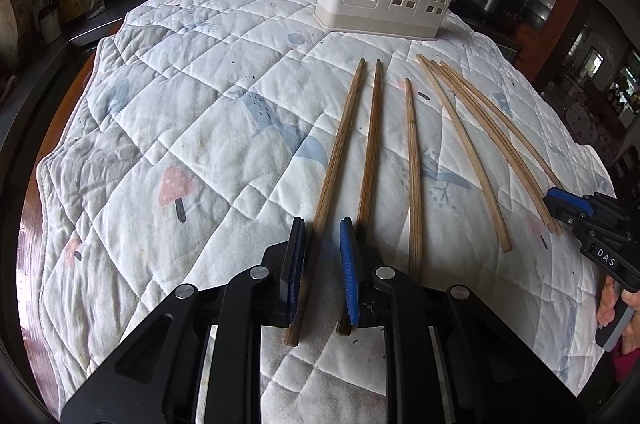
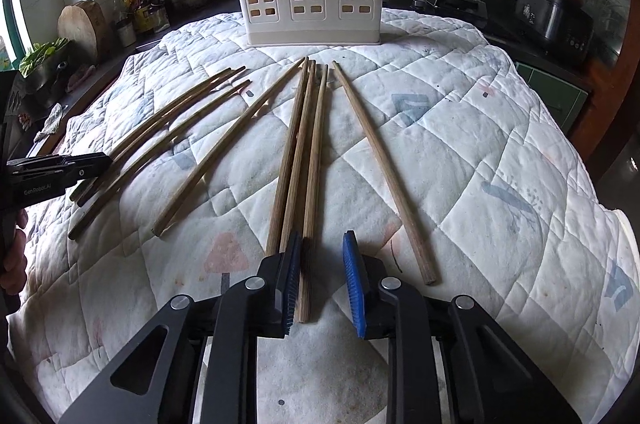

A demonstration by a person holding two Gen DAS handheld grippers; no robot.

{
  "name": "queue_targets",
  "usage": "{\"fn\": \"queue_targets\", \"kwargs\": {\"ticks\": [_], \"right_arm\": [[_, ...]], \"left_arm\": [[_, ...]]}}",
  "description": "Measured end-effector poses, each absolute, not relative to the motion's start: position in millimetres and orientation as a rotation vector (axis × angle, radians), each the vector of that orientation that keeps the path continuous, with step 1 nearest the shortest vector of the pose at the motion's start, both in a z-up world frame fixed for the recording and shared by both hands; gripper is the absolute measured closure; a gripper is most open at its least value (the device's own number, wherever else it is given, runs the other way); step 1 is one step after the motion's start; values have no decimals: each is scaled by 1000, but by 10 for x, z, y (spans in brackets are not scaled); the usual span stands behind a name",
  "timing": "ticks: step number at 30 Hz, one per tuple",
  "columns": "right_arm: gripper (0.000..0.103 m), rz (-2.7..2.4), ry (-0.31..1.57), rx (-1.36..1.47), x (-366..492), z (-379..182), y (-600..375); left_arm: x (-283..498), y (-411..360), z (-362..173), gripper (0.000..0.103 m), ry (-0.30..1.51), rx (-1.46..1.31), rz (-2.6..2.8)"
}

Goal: Organize utensils
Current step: 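Close the left tool on a chopstick while the right tool grasps another chopstick, then carry both chopsticks to the holder, opening the right tool while the left tool holds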

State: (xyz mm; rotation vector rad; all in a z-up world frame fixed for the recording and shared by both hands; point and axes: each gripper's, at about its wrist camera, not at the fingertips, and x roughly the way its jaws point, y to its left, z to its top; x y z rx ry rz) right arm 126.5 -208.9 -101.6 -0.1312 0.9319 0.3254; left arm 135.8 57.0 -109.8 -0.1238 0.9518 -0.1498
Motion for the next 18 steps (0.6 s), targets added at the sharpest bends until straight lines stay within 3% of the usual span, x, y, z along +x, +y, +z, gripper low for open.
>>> {"fn": "queue_targets", "kwargs": {"ticks": [9, 14, 18], "right_arm": [[85, 314, 917, -140, 1240, -1043, -2070], [96, 307, 901, -150, 1217, -1019, -2065], [96, 304, 886, -117, 1185, -959, -2126]], "left_arm": [[1326, 481, -1112, 86, 936, -87, -125], [1345, 480, -1107, 87, 930, -93, -110], [1356, 485, -1078, 94, 928, -104, -100]]}}
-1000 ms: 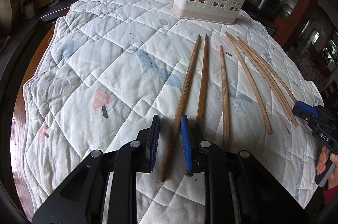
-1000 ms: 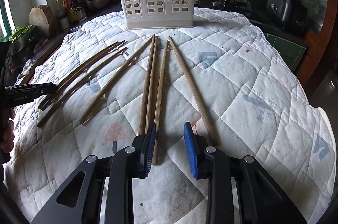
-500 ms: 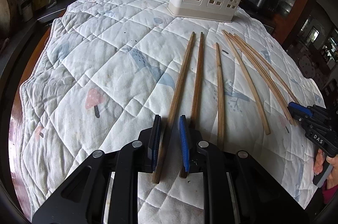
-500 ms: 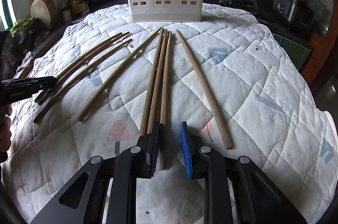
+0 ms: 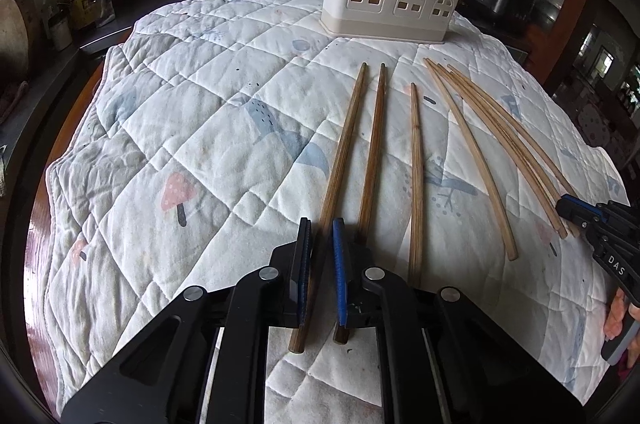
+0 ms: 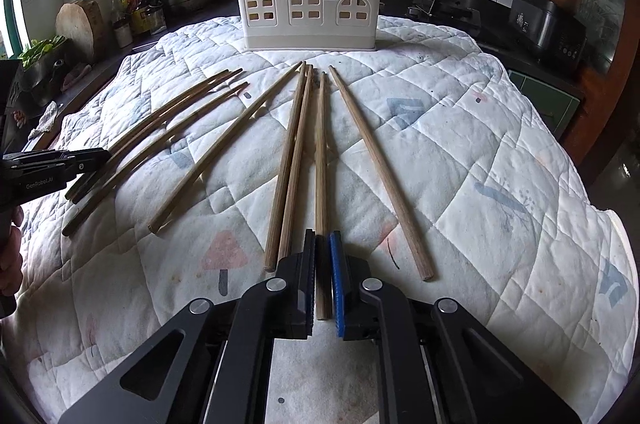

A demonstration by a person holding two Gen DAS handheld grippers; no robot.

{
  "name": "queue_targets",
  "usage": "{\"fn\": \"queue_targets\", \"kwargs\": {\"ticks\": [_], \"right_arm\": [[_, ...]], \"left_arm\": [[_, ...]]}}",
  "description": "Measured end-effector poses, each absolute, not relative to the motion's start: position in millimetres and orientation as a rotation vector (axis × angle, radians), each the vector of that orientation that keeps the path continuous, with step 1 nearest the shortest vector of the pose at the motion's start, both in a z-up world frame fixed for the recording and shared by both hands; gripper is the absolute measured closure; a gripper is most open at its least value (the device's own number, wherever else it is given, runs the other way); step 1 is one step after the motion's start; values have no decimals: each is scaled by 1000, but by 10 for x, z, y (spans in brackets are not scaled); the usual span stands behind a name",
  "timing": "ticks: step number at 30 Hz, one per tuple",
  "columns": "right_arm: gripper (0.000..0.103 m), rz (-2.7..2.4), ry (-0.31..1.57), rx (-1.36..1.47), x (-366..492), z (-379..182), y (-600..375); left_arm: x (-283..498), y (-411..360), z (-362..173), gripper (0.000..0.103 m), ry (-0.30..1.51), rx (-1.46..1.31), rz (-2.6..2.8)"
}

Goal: Organize utensils
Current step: 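Carry both chopsticks to the holder, opening the right tool while the left tool holds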

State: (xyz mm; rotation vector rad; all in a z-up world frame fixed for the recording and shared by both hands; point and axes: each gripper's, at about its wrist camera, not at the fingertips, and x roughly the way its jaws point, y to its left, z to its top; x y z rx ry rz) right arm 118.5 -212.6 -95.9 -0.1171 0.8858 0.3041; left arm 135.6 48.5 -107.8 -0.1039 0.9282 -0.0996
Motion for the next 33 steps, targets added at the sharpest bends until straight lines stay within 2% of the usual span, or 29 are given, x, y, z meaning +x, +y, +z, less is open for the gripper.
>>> {"fn": "queue_targets", "kwargs": {"ticks": [4, 15, 26, 33], "right_arm": [[96, 307, 829, -107, 1091, -761, -2168], [97, 336, 595, -93, 1129, 174, -2238], [97, 400, 602, -90, 1809, 755, -2209], [97, 372, 579, -126, 2270, 1397, -2202]], "left_arm": [[1318, 478, -949, 98, 893, -117, -110], [1263, 452, -336, 98, 748, -116, -134], [1567, 523, 42, 98, 716, -131, -140], [1760, 542, 263, 98, 710, -138, -146]]}}
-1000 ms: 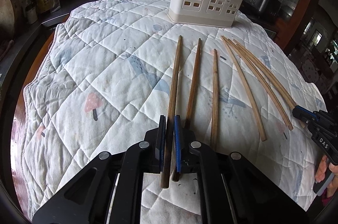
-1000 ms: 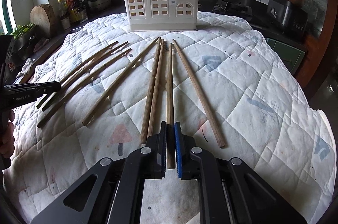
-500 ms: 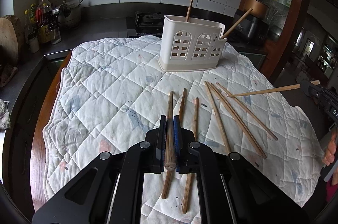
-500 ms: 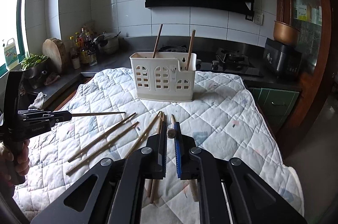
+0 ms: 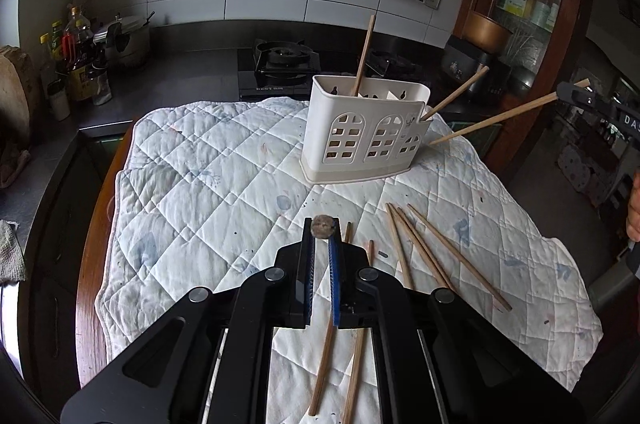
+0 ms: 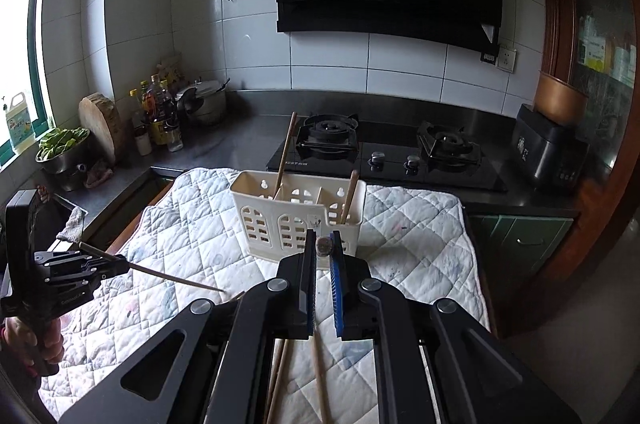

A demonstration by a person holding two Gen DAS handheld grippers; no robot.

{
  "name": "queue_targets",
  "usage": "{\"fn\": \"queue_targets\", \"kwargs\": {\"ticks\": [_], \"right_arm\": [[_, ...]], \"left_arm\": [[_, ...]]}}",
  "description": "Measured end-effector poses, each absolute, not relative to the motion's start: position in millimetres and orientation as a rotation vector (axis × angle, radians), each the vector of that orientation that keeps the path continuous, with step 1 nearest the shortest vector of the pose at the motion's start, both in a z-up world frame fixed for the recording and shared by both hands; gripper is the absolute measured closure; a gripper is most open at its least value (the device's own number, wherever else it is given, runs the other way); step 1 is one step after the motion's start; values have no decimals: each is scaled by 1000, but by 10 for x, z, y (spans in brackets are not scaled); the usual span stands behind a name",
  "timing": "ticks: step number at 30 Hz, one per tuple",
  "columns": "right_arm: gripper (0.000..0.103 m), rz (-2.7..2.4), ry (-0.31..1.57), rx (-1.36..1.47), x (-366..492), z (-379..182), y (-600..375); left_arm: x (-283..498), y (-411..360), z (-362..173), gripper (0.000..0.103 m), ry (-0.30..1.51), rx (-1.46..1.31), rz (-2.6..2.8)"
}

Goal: Organize utensils
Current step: 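Carry both chopsticks to the holder, opening the right tool while the left tool holds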

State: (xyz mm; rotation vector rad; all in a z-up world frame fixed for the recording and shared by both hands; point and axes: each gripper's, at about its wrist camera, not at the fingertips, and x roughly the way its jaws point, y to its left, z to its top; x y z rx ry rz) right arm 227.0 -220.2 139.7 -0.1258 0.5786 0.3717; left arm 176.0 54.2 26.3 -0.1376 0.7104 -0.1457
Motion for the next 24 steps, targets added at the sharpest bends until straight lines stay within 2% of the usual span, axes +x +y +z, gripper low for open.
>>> {"fn": "queue_targets", "kwargs": {"ticks": [9, 24], "right_arm": [[97, 394, 593, -130, 2688, 1868, -2130], [97, 338, 804, -252, 3474, 1389, -1727]], "left_arm": [[1932, 512, 564, 98, 685, -105, -152], [2325, 378, 1689, 98, 514, -79, -172]]}}
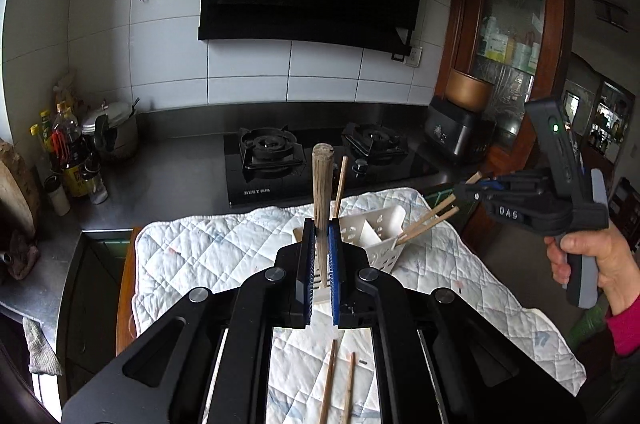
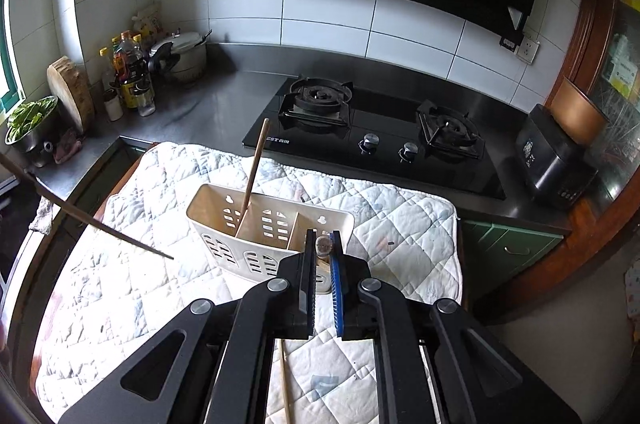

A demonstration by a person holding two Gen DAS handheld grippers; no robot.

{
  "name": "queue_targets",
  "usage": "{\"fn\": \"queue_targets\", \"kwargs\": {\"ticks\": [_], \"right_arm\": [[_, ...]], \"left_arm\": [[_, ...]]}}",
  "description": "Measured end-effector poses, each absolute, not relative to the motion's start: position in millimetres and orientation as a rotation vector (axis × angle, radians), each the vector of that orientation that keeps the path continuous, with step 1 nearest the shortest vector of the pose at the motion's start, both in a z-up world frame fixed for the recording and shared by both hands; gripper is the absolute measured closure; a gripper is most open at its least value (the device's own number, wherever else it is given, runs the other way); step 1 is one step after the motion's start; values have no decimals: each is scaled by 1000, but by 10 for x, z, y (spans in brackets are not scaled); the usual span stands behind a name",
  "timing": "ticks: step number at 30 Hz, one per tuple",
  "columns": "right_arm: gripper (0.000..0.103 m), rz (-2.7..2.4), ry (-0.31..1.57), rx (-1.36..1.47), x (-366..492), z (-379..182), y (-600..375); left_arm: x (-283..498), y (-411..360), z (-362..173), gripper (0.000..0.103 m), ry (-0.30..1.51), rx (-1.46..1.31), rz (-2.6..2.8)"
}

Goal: Organize utensils
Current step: 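Carry both chopsticks to the holder, opening the right tool while the left tool holds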

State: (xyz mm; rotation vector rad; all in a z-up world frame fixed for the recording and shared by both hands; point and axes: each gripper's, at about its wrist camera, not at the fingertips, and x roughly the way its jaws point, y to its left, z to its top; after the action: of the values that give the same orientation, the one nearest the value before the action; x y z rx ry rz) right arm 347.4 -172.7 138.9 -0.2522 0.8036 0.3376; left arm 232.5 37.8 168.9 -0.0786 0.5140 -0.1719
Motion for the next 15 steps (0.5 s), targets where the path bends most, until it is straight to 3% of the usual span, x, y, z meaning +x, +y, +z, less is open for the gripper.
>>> {"fn": "queue_targets", "kwargs": {"ticks": [7, 15], "right_arm": [[91, 345, 769, -230, 3480, 1330, -1800], [79, 340, 686, -259, 3214, 1419, -1892]], "left_arm": [[2732, 296, 1921, 98, 487, -79, -153], [3210, 210, 1632, 98, 561, -101, -129]]}}
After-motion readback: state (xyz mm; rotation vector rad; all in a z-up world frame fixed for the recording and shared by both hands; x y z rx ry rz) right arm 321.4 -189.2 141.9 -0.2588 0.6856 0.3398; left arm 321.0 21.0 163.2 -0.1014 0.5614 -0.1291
